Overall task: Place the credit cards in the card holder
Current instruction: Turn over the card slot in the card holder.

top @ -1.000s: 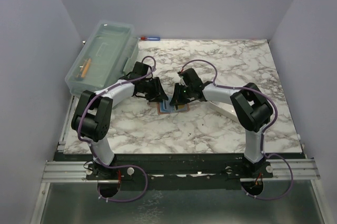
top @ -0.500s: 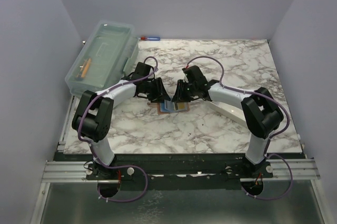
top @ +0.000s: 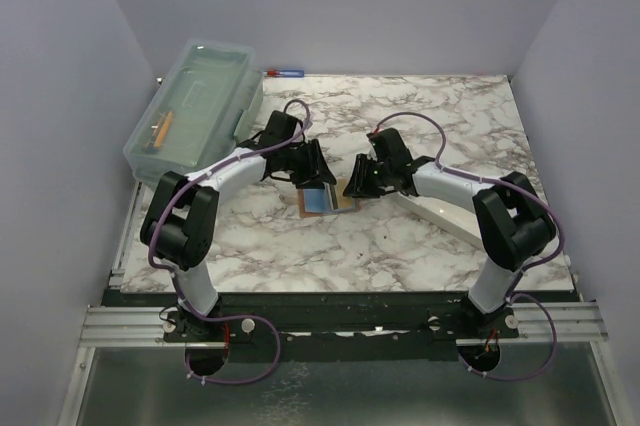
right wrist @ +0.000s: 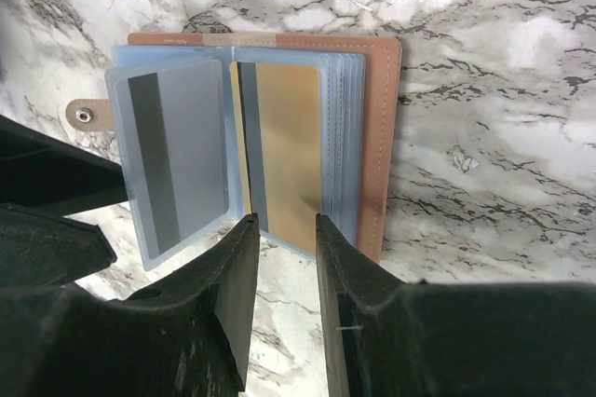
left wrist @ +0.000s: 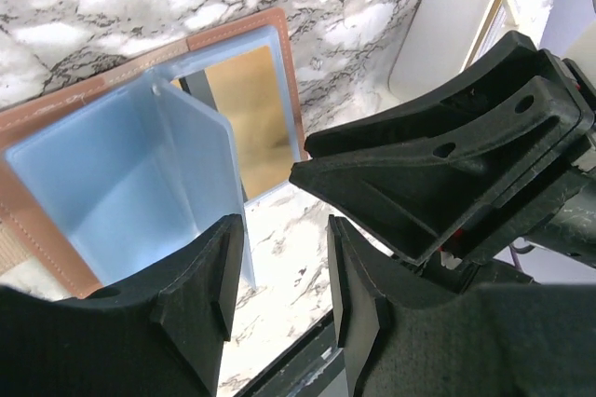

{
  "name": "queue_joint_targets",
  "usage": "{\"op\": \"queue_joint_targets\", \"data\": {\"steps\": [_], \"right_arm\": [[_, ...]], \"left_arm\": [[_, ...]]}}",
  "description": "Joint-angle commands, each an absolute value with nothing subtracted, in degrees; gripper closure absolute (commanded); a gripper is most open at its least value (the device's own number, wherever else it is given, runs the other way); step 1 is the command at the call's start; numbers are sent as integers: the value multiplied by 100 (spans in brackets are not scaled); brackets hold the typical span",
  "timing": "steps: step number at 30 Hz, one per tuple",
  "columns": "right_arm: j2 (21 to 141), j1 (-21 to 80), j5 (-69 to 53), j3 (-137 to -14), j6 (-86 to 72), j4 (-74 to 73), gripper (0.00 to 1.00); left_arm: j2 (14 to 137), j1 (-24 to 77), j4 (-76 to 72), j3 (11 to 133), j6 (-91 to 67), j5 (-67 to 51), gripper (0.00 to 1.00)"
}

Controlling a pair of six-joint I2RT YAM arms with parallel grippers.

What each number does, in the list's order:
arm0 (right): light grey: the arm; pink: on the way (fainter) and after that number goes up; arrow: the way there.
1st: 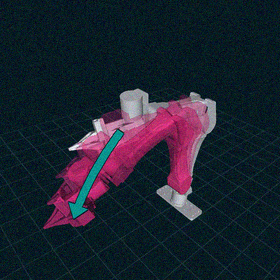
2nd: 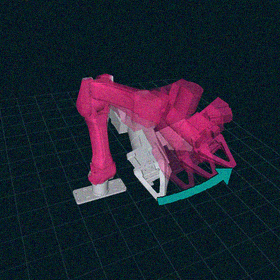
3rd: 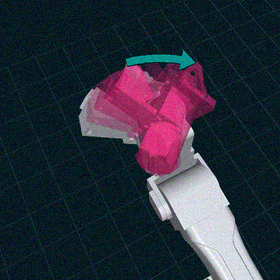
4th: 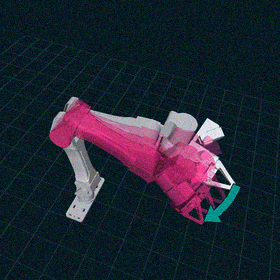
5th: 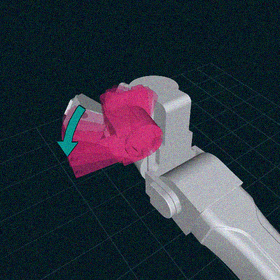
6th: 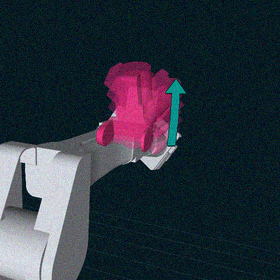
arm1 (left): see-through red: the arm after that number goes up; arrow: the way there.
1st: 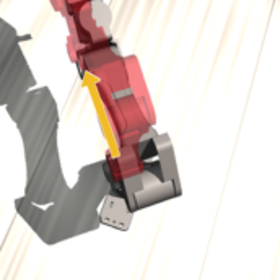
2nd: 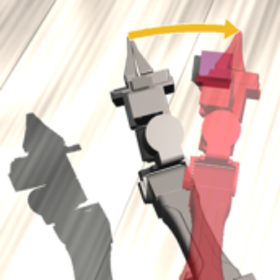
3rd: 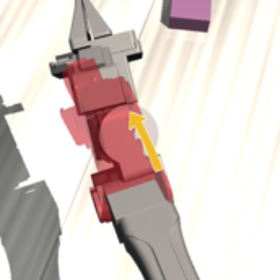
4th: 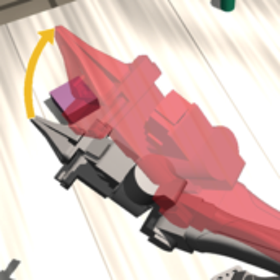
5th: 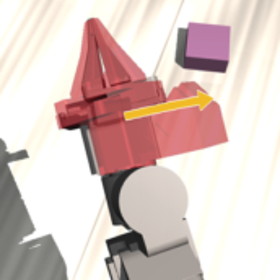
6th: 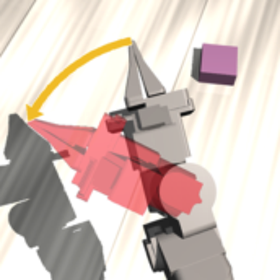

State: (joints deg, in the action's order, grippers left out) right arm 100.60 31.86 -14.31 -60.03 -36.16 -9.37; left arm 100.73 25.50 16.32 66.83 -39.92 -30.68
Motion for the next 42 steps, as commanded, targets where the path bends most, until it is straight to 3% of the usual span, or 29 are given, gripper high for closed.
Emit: {"op": "queue_joint_targets", "data": {"steps": [1, 14, 25, 31, 37, 42], "right_arm": [[9937, 3164, -1575, -5981, -3579, -791, 66], [9971, 3080, -1248, -6035, -3461, -1070, 66], [9599, 3076, -291, -6356, -2964, -2143, 63], [9614, 3071, -731, -6385, -2958, -2035, 56], [9076, 3068, 408, -6665, -2950, -3024, 43], [8188, 2796, 1097, -6437, -3728, -3598, 18]], "left_arm": [[10286, 2635, 1582, 6935, -4060, -3212, 53], [10625, 2797, 1591, 7230, -4131, -3321, 52], [10245, 2644, 1819, 6964, -3827, -3149, 41], [10487, 2602, 1837, 6899, -3867, -3220, 48], [10179, 2560, 1845, 6873, -3629, -3070, 40], [9945, 2540, 1872, 6875, -3488, -3080, 34]]}}
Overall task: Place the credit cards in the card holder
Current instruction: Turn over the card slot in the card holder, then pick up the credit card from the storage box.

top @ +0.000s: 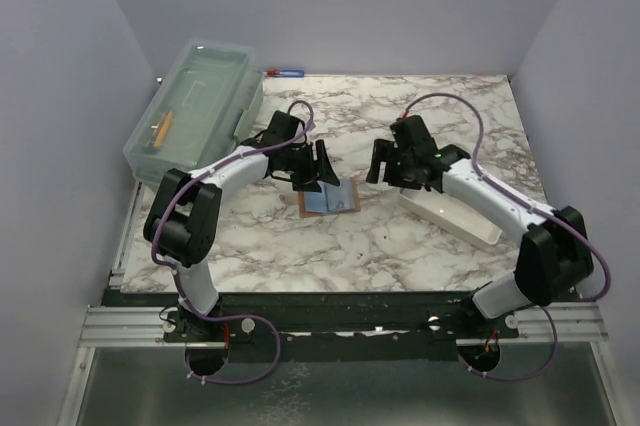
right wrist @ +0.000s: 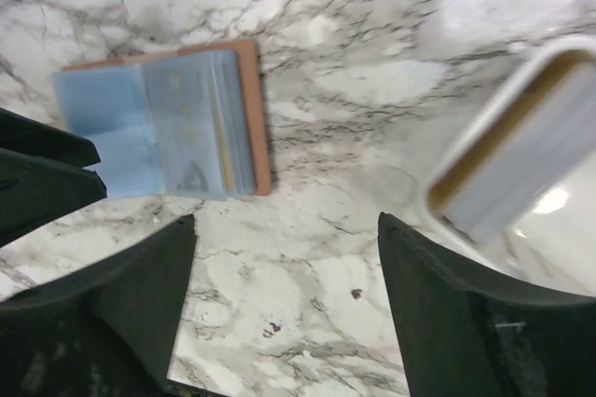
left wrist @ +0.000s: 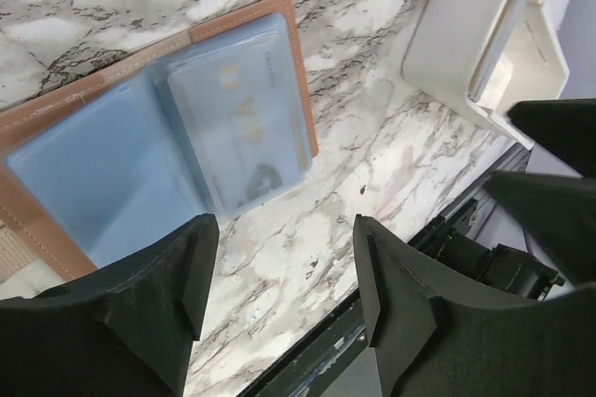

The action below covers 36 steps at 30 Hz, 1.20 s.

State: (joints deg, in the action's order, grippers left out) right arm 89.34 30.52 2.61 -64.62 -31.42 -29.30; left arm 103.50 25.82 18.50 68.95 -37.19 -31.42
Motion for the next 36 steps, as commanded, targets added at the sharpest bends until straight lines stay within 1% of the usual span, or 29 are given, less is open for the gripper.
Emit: {"op": "queue_joint_targets", "data": {"steps": [1, 5, 8, 21, 26, 33, 36], "right_arm": [[8013, 2666, 1007, -6224, -3895, -3426, 14], [7480, 1968, 305, -5360, -4326, -2555, 9], [7417, 1628, 41, -5042, -4512, -2116, 7], [7836, 1068, -791, -4354, -5040, -927, 8], [8035, 968, -929, -4208, -5079, -627, 9], [8010, 854, -1320, -3906, -5218, -56, 17], [7946, 828, -1389, -3839, -5259, 181, 19]], "left_arm": [[9941, 2544, 1872, 6873, -3496, -3140, 34], [9881, 2549, 1863, 6854, -3493, -3321, 34], [9785, 2544, 1863, 6806, -3458, -3312, 33], [9596, 2558, 1856, 6785, -3440, -3391, 32], [9607, 2573, 1839, 6776, -3452, -3431, 32], [9693, 2626, 1819, 6774, -3460, -3498, 32], [9721, 2619, 1811, 6776, -3459, -3507, 32]]}}
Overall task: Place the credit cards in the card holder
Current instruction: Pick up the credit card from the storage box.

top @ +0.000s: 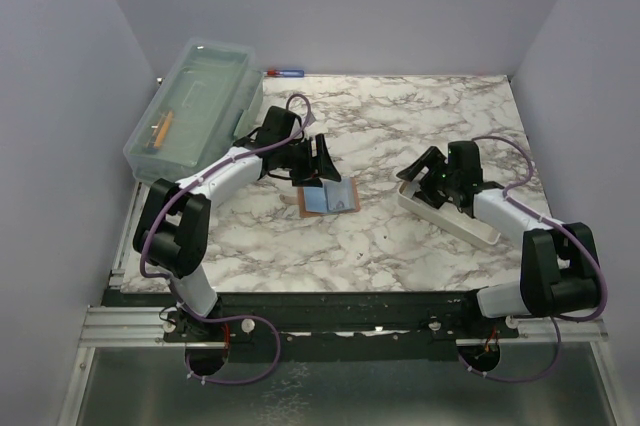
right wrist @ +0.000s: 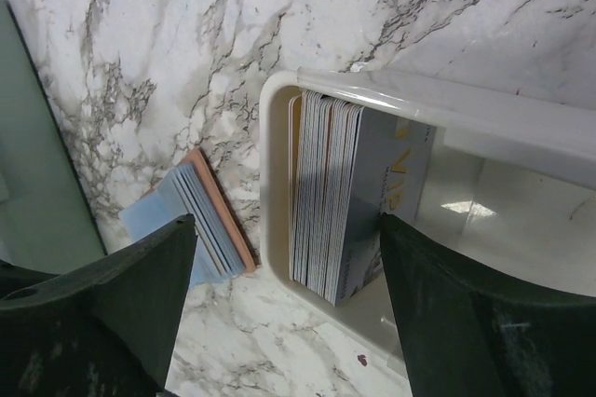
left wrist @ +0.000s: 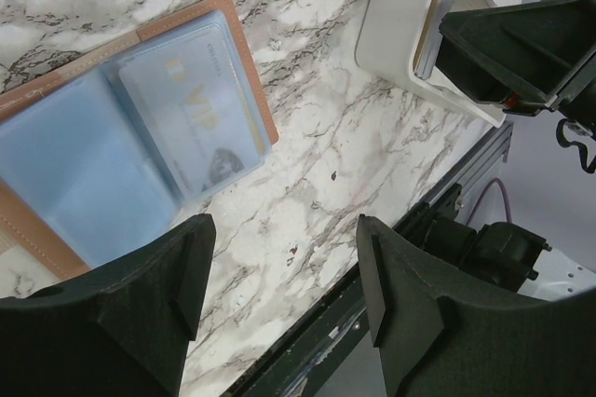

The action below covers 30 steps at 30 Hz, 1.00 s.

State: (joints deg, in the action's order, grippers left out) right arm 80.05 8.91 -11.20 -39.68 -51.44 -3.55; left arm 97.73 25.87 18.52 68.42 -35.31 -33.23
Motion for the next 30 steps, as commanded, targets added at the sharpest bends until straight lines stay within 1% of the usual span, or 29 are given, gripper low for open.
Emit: {"op": "queue_joint_targets", "data": {"steps": [1, 4, 8, 13, 16, 18, 28, 30], "right_arm": [[7927, 820, -1390, -3825, -5270, 214, 20], [7902, 796, -1424, -3813, -5266, 271, 27], [7887, 769, -1446, -3820, -5269, 275, 39], [7874, 765, -1433, -3820, -5282, 212, 45], [7853, 757, -1428, -3805, -5299, 211, 54], [7844, 756, -1429, -3817, -5315, 177, 57], [7857, 747, -1358, -3950, -5309, -272, 82], [7777, 747, -1299, -3959, -5309, -361, 84]], "left_arm": [[9731, 2619, 1813, 6776, -3462, -3510, 32], [9747, 2619, 1811, 6776, -3463, -3530, 32], [9754, 2619, 1802, 6776, -3463, -3536, 32], [9767, 2619, 1802, 6785, -3470, -3558, 32], [9779, 2618, 1797, 6779, -3474, -3560, 32], [9786, 2619, 1793, 6785, -3472, -3568, 32], [9791, 2619, 1787, 6776, -3473, -3569, 32], [9791, 2627, 1785, 6776, -3472, -3569, 32]]}}
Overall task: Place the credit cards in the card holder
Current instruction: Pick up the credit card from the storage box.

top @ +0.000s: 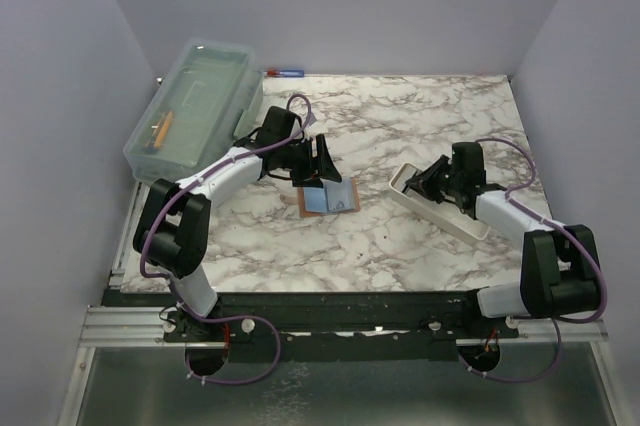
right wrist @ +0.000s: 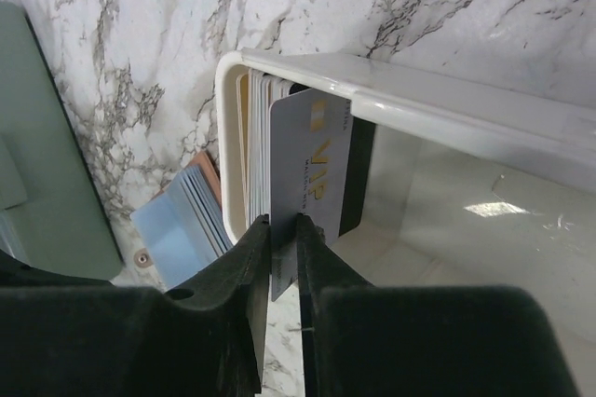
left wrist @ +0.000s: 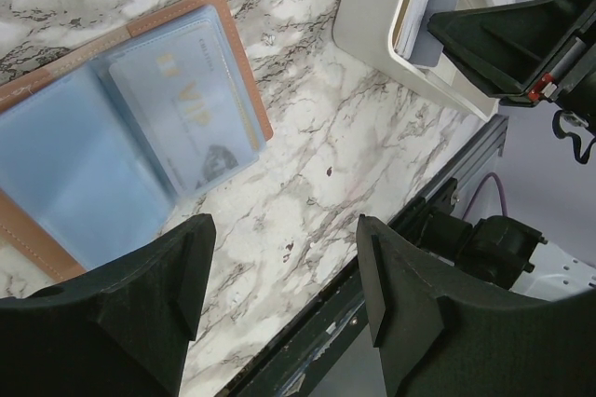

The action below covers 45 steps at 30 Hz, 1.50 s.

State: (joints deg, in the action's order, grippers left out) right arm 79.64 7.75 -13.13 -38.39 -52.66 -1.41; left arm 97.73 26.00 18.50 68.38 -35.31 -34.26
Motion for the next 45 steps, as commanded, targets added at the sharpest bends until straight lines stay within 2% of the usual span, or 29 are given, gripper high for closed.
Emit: {"op": "queue_joint_targets", "data": {"steps": [1, 4, 8, 14, 17, 21, 24, 30, 39, 45], "right_arm": [[7732, 747, -1266, -3960, -5303, -413, 84], [7590, 747, -1177, -3977, -5229, -645, 88], [7354, 747, -1041, -4010, -5019, -1053, 99], [6813, 747, -1074, -4147, -4125, -1431, 100], [6677, 747, -1899, -4197, -3140, -1021, 100], [7178, 754, -3911, -4596, -2581, -751, 100], [7288, 859, -5147, -4480, -2904, 112, 100], [7242, 984, -6055, -4121, -3811, 1666, 100], [7492, 1198, -6337, -3982, -4466, 2626, 100], [7687, 1362, -6257, -3986, -4664, 3023, 100]], "left_arm": [[9788, 2628, 1784, 6776, -3476, -3562, 32], [9783, 2628, 1784, 6776, -3472, -3560, 32], [9779, 2628, 1784, 6776, -3469, -3596, 32], [9810, 2628, 1768, 6836, -3539, -3844, 32], [9774, 2628, 1641, 6800, -3670, -4035, 31], [9714, 2628, 1094, 6711, -4029, -4697, 30], [9569, 2613, 426, 6500, -4395, -5089, 30], [9242, 2427, -1800, 5593, -5750, -5904, 29], [8908, 2426, -3054, 5246, -6332, -6082, 29], [8960, 2436, -3390, 5192, -6563, -6115, 37]]}}
